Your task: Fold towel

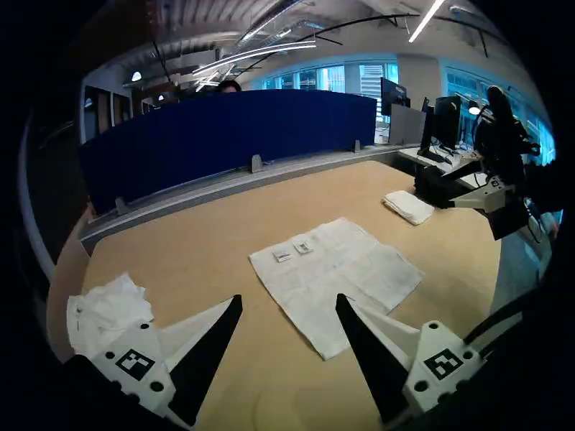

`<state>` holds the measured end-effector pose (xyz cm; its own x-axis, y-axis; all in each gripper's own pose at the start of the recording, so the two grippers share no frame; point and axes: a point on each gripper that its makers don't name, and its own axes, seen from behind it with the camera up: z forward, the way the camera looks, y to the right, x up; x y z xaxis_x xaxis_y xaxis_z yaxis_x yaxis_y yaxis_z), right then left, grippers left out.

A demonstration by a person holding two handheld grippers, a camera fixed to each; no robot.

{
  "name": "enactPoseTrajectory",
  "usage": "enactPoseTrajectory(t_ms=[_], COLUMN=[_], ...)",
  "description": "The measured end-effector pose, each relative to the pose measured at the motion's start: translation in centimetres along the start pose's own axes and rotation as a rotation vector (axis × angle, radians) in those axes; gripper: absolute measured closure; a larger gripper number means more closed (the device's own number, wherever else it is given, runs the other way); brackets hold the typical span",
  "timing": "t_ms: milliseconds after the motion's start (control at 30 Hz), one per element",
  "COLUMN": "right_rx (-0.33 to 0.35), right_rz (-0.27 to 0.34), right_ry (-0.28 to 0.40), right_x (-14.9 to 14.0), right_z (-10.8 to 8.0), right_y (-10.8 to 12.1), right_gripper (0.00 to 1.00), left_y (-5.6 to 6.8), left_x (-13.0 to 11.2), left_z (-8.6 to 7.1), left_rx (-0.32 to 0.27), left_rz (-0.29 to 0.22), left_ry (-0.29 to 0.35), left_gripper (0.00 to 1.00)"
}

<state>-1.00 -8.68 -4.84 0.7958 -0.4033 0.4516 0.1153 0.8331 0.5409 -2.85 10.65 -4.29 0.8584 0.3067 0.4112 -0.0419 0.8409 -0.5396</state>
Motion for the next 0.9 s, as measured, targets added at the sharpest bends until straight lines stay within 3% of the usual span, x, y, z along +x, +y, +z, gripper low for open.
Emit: enactPoseTrajectory(t_ms=[467,900], right_rx=[0.047,0.063], right_rz=[-0.004,-0.007], right_ry=[-0.071,-0.132], right_x=[-6.0,-10.7], right_z=[3.3,5.6], right_y=[-2.3,-3.3], right_gripper=[0.0,0.0], left_y=[2.1,3.9], left_x=[-6.6,-10.3], left_z=[3.8,5.7], left_rx=[-0.052,-0.115], left_rz=[0.09,0.081], left_ry=[-0.11,-0.184], left_gripper=[0.03,0.03])
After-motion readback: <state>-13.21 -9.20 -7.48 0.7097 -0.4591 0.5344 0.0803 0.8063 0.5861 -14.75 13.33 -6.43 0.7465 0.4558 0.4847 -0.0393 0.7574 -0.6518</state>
